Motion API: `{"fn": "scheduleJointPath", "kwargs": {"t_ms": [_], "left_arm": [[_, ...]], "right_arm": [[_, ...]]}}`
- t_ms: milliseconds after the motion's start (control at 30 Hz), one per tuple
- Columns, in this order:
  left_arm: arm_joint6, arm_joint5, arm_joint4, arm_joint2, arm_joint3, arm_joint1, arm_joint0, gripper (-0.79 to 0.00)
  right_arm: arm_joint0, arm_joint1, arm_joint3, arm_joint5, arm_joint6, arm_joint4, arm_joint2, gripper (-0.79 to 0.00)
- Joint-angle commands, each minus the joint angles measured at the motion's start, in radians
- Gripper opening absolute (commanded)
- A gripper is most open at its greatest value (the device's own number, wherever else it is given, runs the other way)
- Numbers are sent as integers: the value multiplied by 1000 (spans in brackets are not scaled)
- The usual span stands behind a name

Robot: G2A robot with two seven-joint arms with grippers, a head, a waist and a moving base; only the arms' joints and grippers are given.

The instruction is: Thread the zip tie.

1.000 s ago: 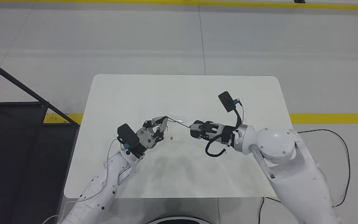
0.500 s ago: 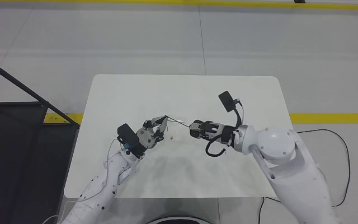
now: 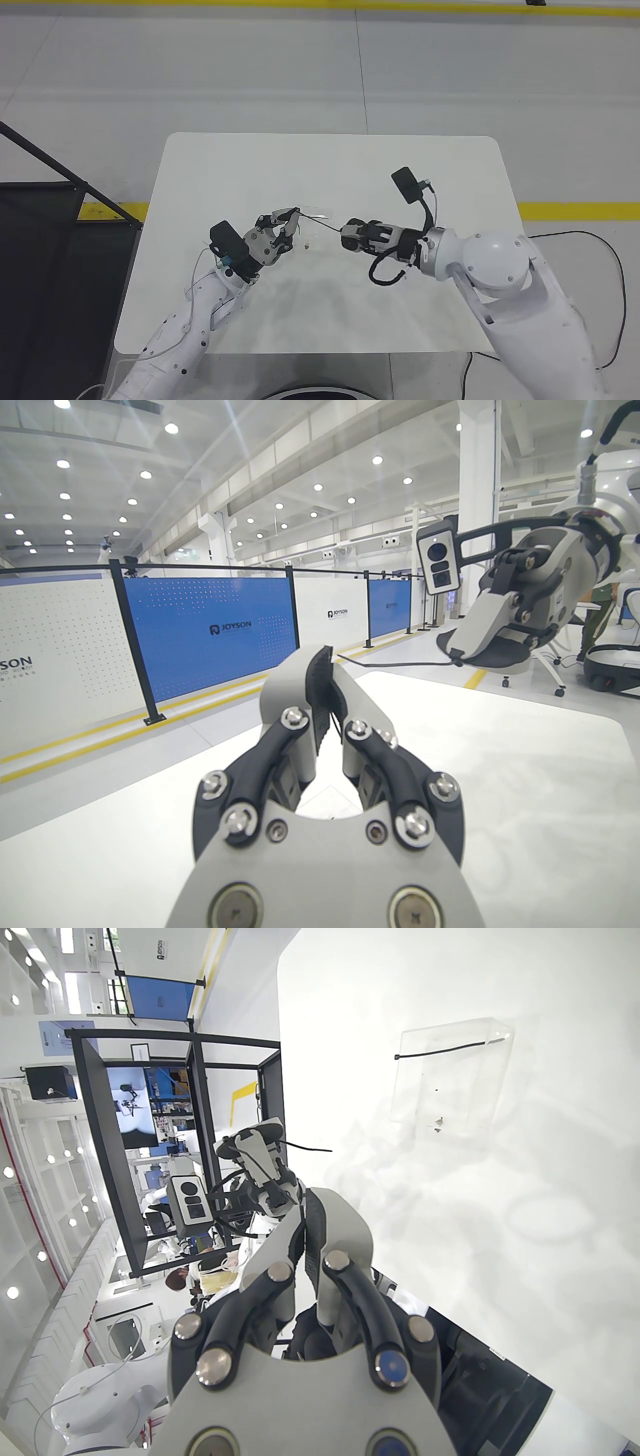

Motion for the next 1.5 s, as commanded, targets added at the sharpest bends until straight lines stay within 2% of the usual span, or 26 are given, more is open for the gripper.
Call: {"fn": "scheduleJointPath", "kwargs": {"t_ms": [0, 1467], "left_arm": [[0, 0, 0, 0, 0, 0, 0, -785], [0, 0, 0, 0, 0, 0, 0, -785]], "right_arm": [[4, 0, 2, 1, -1, 2, -1, -785], [32, 5, 24, 9, -18, 33, -23, -785]]}}
